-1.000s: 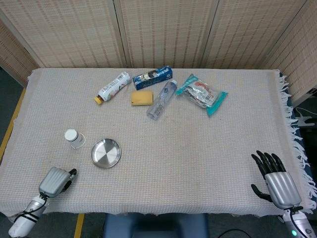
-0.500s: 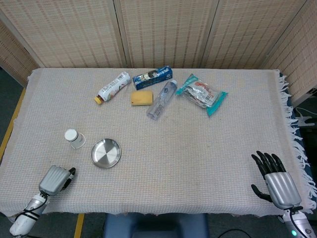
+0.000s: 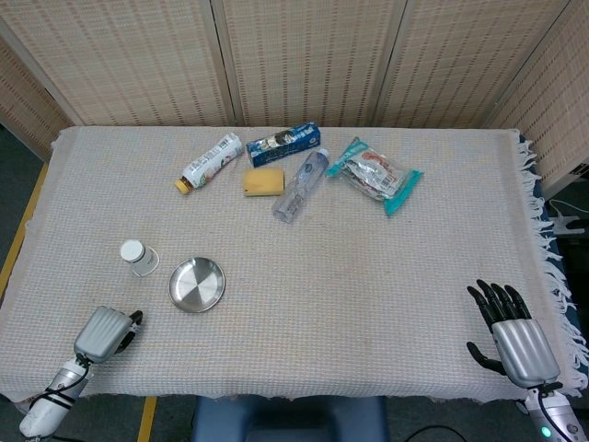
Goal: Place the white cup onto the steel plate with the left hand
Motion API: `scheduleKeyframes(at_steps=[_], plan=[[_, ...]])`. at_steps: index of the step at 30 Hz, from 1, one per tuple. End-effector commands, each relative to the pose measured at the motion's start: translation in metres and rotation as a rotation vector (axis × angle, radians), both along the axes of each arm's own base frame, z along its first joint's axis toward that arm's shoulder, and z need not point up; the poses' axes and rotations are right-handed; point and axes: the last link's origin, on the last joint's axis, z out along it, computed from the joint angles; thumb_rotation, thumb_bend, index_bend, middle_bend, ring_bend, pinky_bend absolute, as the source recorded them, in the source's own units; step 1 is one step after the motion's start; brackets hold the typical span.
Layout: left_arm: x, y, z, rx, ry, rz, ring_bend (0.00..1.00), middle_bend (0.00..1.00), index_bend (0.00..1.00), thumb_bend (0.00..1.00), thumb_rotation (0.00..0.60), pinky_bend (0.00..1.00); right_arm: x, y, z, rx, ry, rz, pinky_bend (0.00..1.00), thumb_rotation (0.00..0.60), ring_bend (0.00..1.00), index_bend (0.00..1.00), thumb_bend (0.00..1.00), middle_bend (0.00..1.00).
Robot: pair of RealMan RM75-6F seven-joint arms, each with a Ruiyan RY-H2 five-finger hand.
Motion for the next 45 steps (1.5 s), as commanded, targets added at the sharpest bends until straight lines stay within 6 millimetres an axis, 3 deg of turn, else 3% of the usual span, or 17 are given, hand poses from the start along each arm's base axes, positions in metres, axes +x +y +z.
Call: scheduleKeyframes(at_steps=[1, 6, 11, 17, 21, 30, 33, 39, 45], plan=[[0.005, 0.003, 0.005, 0.024, -0.025, -0.012, 0.96, 1.00, 0.52, 0.39, 0.600, 0.94, 0.000, 0.000, 0.000, -0.002, -0.001, 0.001, 0.00, 0.532, 0.00, 0.00, 0.20, 0.00], [0.034, 0.014, 0.003, 0.023, -0.073, -0.090, 0.96, 1.00, 0.52, 0.39, 0.600, 0.95, 0.000, 0.000, -0.001, 0.007, 0.001, 0.001, 0.00, 0.532, 0.00, 0.00, 0.20, 0.00], [0.068, 0.045, -0.009, 0.012, -0.106, -0.116, 0.97, 1.00, 0.51, 0.39, 0.600, 0.96, -0.001, -0.001, -0.003, 0.013, 0.003, -0.001, 0.00, 0.533, 0.00, 0.00, 0.20, 0.00], [0.097, 0.078, -0.028, -0.016, -0.131, -0.106, 0.97, 1.00, 0.51, 0.39, 0.600, 0.96, -0.004, -0.004, -0.002, 0.013, 0.005, -0.014, 0.00, 0.532, 0.00, 0.00, 0.20, 0.00], [0.109, 0.089, -0.040, -0.027, -0.119, -0.113, 0.98, 1.00, 0.51, 0.39, 0.600, 0.97, -0.005, -0.005, -0.002, 0.009, 0.008, -0.021, 0.00, 0.532, 0.00, 0.00, 0.20, 0.00], [0.114, 0.099, -0.053, -0.041, -0.088, -0.107, 0.98, 1.00, 0.50, 0.39, 0.600, 0.97, -0.007, -0.006, 0.000, -0.001, 0.009, -0.032, 0.00, 0.533, 0.00, 0.00, 0.20, 0.00], [0.113, 0.099, -0.054, -0.048, -0.090, -0.110, 0.98, 1.00, 0.41, 0.39, 0.600, 0.97, -0.007, -0.006, 0.000, -0.001, 0.009, -0.034, 0.00, 0.532, 0.00, 0.00, 0.20, 0.00], [0.108, 0.098, -0.048, -0.051, -0.107, -0.100, 0.98, 1.00, 0.12, 0.39, 0.600, 0.97, -0.007, -0.007, -0.001, 0.003, 0.010, -0.035, 0.00, 0.532, 0.00, 0.00, 0.20, 0.00], [0.105, 0.088, -0.026, -0.012, -0.149, -0.112, 0.95, 1.00, 0.09, 0.38, 0.600, 0.95, -0.007, -0.006, -0.001, 0.004, 0.009, -0.035, 0.00, 0.532, 0.00, 0.00, 0.20, 0.00]])
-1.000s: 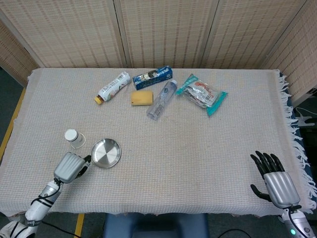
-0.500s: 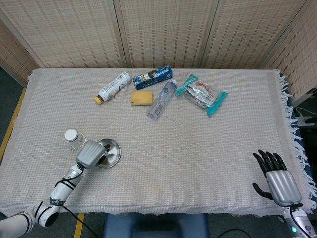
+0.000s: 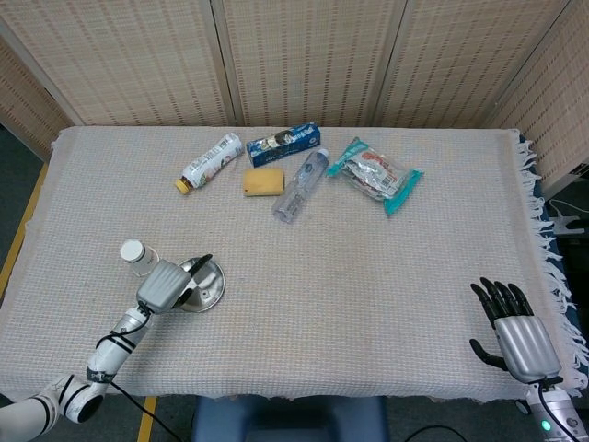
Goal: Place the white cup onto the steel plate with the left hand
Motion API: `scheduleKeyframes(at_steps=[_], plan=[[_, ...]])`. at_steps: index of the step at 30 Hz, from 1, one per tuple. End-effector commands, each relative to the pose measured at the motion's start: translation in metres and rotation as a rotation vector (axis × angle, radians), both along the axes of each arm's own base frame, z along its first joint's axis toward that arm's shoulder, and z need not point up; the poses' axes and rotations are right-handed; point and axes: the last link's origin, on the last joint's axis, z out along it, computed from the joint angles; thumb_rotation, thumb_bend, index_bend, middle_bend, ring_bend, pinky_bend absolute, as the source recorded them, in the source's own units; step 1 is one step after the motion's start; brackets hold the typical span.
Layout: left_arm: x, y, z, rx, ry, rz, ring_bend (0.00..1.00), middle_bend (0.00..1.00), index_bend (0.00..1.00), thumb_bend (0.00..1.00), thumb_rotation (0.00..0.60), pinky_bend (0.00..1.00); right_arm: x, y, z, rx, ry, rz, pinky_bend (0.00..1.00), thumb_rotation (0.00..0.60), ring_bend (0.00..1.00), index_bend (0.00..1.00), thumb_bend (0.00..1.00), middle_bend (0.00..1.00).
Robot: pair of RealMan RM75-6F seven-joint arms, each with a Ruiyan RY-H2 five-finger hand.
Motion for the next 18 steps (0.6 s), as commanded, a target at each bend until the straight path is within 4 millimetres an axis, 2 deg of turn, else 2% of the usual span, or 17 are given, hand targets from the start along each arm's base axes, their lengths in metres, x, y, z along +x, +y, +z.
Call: scheduleKeyframes(at_steps=[1, 5, 6, 7, 8, 10, 12, 13, 14, 16, 18], plan=[[-0.005, -0.008, 0.021, 0.043, -0.056, 0.008, 0.94, 1.00, 0.09, 0.38, 0.600, 0.95, 0.000, 0.000, 0.001, -0.003, -0.002, 0.002, 0.00, 0.532, 0.00, 0.00, 0.20, 0.00], [-0.023, -0.003, 0.053, 0.100, -0.099, 0.104, 0.92, 0.98, 0.03, 0.38, 0.600, 0.94, 0.001, 0.001, 0.002, -0.007, -0.006, 0.005, 0.00, 0.532, 0.00, 0.00, 0.20, 0.00], [-0.027, -0.002, 0.058, 0.099, -0.102, 0.135, 0.91, 0.96, 0.02, 0.38, 0.600, 0.94, 0.001, 0.001, 0.002, -0.006, -0.007, 0.006, 0.00, 0.532, 0.00, 0.00, 0.20, 0.00], [-0.031, 0.000, 0.062, 0.097, -0.101, 0.163, 0.88, 0.87, 0.01, 0.37, 0.600, 0.93, 0.001, 0.001, 0.002, -0.004, -0.007, 0.006, 0.00, 0.532, 0.00, 0.00, 0.20, 0.00], [-0.035, 0.000, 0.066, 0.091, -0.095, 0.192, 0.77, 0.71, 0.00, 0.37, 0.600, 0.87, 0.002, 0.001, 0.002, -0.002, -0.008, 0.007, 0.00, 0.532, 0.00, 0.00, 0.20, 0.00], [-0.037, -0.001, 0.070, 0.093, -0.082, 0.204, 0.54, 0.49, 0.00, 0.37, 0.600, 0.75, 0.002, 0.001, 0.001, 0.000, -0.008, 0.009, 0.00, 0.531, 0.00, 0.00, 0.20, 0.00], [-0.037, -0.002, 0.071, 0.096, -0.077, 0.205, 0.32, 0.32, 0.01, 0.36, 0.600, 0.59, 0.002, 0.002, 0.001, 0.000, -0.008, 0.009, 0.00, 0.532, 0.00, 0.00, 0.20, 0.00], [-0.038, -0.002, 0.072, 0.103, -0.071, 0.203, 0.15, 0.18, 0.01, 0.36, 0.600, 0.42, 0.002, 0.002, 0.001, 0.001, -0.008, 0.009, 0.00, 0.532, 0.00, 0.00, 0.20, 0.00], [-0.038, -0.003, 0.074, 0.118, -0.066, 0.202, 0.05, 0.08, 0.00, 0.36, 0.600, 0.27, 0.003, 0.002, 0.001, 0.001, -0.008, 0.011, 0.00, 0.531, 0.00, 0.00, 0.20, 0.00], [-0.039, -0.003, 0.072, 0.103, -0.088, 0.228, 0.00, 0.01, 0.00, 0.35, 0.600, 0.14, 0.003, 0.003, 0.001, 0.000, -0.009, 0.014, 0.00, 0.533, 0.00, 0.00, 0.20, 0.00], [-0.041, 0.005, 0.072, 0.100, -0.095, 0.235, 0.00, 0.00, 0.00, 0.35, 0.600, 0.10, 0.003, 0.003, 0.001, 0.000, -0.009, 0.014, 0.00, 0.533, 0.00, 0.00, 0.20, 0.00]])
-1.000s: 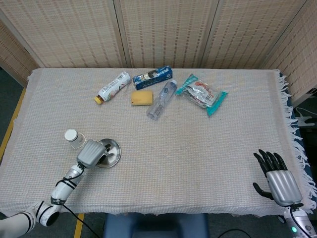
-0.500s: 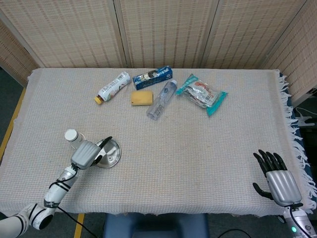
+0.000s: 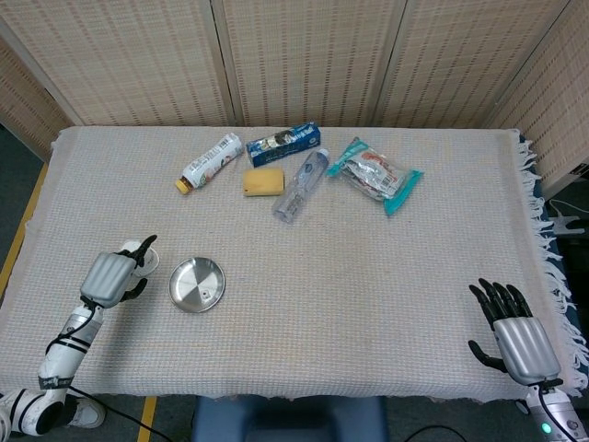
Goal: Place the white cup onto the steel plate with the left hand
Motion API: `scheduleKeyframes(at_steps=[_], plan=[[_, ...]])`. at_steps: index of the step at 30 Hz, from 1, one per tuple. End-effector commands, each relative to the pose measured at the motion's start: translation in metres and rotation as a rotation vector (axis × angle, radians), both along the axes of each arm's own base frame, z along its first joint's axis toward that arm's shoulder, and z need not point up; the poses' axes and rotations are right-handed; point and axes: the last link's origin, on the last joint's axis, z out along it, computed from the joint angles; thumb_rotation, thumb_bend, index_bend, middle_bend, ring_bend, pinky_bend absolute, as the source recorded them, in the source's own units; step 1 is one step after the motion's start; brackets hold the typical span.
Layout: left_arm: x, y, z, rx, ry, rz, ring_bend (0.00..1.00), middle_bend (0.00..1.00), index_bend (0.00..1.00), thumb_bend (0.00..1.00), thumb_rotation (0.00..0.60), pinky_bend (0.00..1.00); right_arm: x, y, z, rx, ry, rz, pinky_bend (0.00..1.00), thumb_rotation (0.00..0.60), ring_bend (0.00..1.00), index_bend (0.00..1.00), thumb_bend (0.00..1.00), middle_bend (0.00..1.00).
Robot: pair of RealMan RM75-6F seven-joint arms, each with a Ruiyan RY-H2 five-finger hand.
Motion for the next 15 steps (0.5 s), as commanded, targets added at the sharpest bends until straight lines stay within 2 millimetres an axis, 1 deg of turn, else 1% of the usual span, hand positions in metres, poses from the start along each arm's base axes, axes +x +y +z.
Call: scheduleKeyframes(at_steps=[1, 5, 10, 12, 15], plan=[[-0.005, 0.011, -0.001, -0.009, -0.027, 0.031, 0.00, 0.00, 0.00, 0.35, 0.600, 0.08, 0.000, 0.000, 0.000, 0.000, 0.000, -0.001, 0.00, 0.533, 0.00, 0.00, 0.20, 0.00], [-0.010, 0.026, -0.002, 0.027, -0.049, 0.028, 0.00, 0.00, 0.00, 0.35, 0.600, 0.05, 0.000, 0.000, 0.001, -0.006, 0.000, -0.003, 0.00, 0.533, 0.00, 0.00, 0.20, 0.00], [-0.019, 0.036, -0.006, 0.014, -0.042, 0.056, 0.00, 0.00, 0.00, 0.35, 0.600, 0.05, -0.002, -0.001, 0.001, -0.008, 0.003, -0.010, 0.00, 0.532, 0.00, 0.00, 0.20, 0.00], [-0.022, 0.038, -0.008, 0.007, -0.028, 0.066, 0.00, 0.00, 0.00, 0.35, 0.600, 0.07, -0.002, -0.002, 0.001, -0.008, 0.004, -0.012, 0.00, 0.531, 0.00, 0.00, 0.20, 0.00], [-0.026, 0.039, -0.012, 0.012, -0.018, 0.073, 0.00, 0.03, 0.05, 0.35, 0.600, 0.22, -0.003, -0.003, 0.000, -0.007, 0.006, -0.017, 0.00, 0.532, 0.00, 0.00, 0.20, 0.00]])
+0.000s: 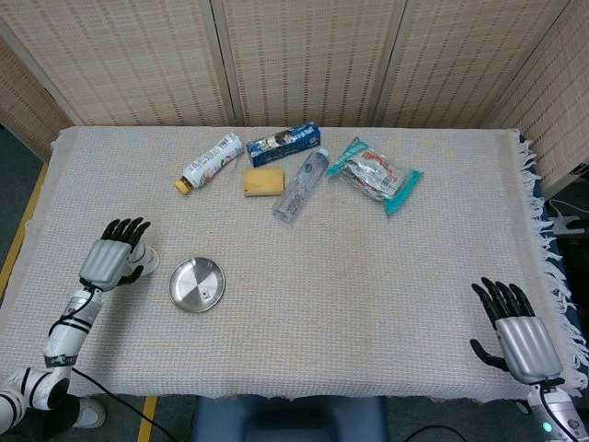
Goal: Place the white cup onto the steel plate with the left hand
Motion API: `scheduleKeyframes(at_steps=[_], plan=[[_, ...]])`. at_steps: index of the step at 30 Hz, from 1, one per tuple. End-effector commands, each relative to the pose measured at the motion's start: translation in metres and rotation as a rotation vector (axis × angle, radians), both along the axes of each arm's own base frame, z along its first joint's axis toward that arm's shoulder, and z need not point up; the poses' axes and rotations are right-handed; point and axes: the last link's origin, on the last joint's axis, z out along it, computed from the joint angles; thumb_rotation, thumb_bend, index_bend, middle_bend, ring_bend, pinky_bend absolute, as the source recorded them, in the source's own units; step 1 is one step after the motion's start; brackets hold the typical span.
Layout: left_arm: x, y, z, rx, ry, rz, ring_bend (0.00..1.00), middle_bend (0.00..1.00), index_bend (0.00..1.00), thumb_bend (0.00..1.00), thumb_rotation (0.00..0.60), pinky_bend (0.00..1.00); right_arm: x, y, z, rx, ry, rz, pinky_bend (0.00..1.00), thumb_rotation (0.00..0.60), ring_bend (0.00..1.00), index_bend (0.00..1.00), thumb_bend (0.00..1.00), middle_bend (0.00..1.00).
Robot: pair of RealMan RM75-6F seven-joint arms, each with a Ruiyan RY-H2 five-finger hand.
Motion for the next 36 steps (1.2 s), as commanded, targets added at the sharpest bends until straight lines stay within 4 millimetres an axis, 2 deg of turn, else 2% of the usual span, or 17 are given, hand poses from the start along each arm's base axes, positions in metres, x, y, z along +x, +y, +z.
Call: scheduleKeyframes(at_steps=[1, 4, 8, 11, 13, 16, 19, 22, 27, 29, 36], plan=[[-0.002, 0.001, -0.006, -0.003, 0.008, 0.005, 0.01, 0.06, 0.07, 0.35, 0.600, 0.27, 0.000, 0.000, -0.001, 0.002, 0.002, -0.002, 0.00, 0.532, 0.00, 0.00, 0.20, 0.00], [-0.004, 0.003, -0.007, 0.013, 0.036, -0.008, 0.06, 0.12, 0.10, 0.35, 0.600, 0.37, -0.001, -0.001, -0.002, 0.006, 0.003, -0.004, 0.00, 0.532, 0.00, 0.00, 0.20, 0.00], [-0.001, 0.003, -0.010, 0.036, 0.030, -0.045, 0.14, 0.21, 0.18, 0.35, 0.600, 0.40, -0.001, -0.001, -0.001, 0.001, 0.004, -0.007, 0.00, 0.532, 0.00, 0.00, 0.20, 0.00], [-0.002, 0.003, -0.012, 0.027, 0.044, -0.060, 0.18, 0.24, 0.23, 0.35, 0.600, 0.42, -0.001, -0.001, -0.001, 0.004, 0.004, -0.006, 0.00, 0.532, 0.00, 0.00, 0.20, 0.00], [-0.003, 0.005, -0.014, 0.024, 0.062, -0.064, 0.21, 0.25, 0.25, 0.35, 0.600, 0.40, -0.001, -0.001, -0.001, 0.004, 0.005, -0.007, 0.00, 0.532, 0.00, 0.00, 0.20, 0.00], [-0.003, 0.007, -0.016, 0.026, 0.078, -0.068, 0.21, 0.27, 0.29, 0.35, 0.600, 0.36, 0.000, 0.000, 0.000, -0.003, 0.003, -0.006, 0.00, 0.533, 0.00, 0.00, 0.20, 0.00], [-0.005, 0.008, -0.016, 0.031, 0.088, -0.065, 0.21, 0.29, 0.33, 0.35, 0.600, 0.37, 0.000, 0.000, 0.002, -0.006, 0.002, -0.006, 0.00, 0.532, 0.00, 0.00, 0.20, 0.00], [-0.006, 0.008, -0.016, 0.035, 0.094, -0.062, 0.23, 0.33, 0.35, 0.35, 0.600, 0.44, -0.001, 0.000, 0.001, -0.003, 0.003, -0.009, 0.00, 0.532, 0.00, 0.00, 0.20, 0.00], [-0.009, 0.008, -0.015, 0.043, 0.109, -0.062, 0.25, 0.36, 0.37, 0.39, 0.600, 0.48, -0.001, -0.001, 0.000, -0.001, 0.005, -0.011, 0.00, 0.532, 0.00, 0.00, 0.20, 0.00], [-0.009, 0.008, -0.015, 0.045, 0.113, -0.061, 0.27, 0.38, 0.38, 0.41, 0.600, 0.52, -0.001, -0.001, 0.000, -0.001, 0.005, -0.012, 0.00, 0.533, 0.00, 0.00, 0.20, 0.00], [-0.011, 0.008, -0.014, 0.046, 0.120, -0.060, 0.27, 0.38, 0.39, 0.46, 0.600, 0.62, -0.002, -0.001, 0.000, -0.001, 0.007, -0.014, 0.00, 0.533, 0.00, 0.00, 0.20, 0.00]])
